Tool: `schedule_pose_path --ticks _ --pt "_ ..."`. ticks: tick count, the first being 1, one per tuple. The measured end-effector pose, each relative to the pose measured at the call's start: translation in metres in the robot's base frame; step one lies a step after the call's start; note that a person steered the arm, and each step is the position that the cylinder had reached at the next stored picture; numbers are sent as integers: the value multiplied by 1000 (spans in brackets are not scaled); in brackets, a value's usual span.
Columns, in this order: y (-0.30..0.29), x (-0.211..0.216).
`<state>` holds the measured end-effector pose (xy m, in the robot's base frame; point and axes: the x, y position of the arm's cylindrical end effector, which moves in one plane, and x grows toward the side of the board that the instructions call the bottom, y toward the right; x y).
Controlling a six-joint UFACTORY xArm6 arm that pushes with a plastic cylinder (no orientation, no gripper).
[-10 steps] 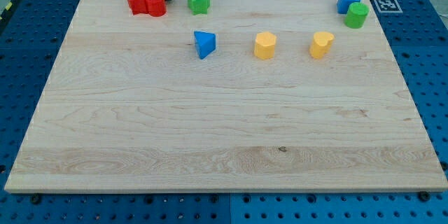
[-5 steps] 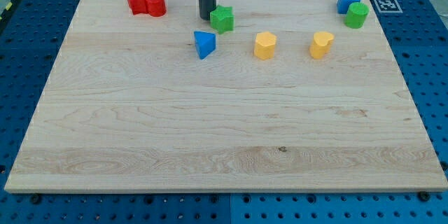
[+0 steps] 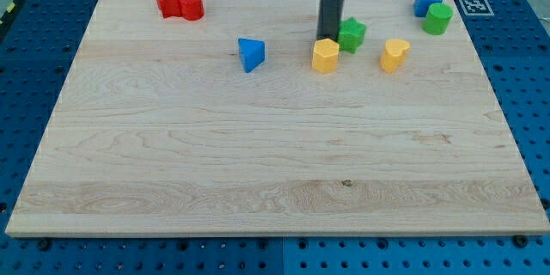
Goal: Push the green star closer to the green circle
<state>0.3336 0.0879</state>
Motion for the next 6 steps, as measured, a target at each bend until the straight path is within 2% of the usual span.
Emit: schedule_pose_path --ticks 2,5,6 --pt "71 1" --pt "61 -8" --pt "84 -8"
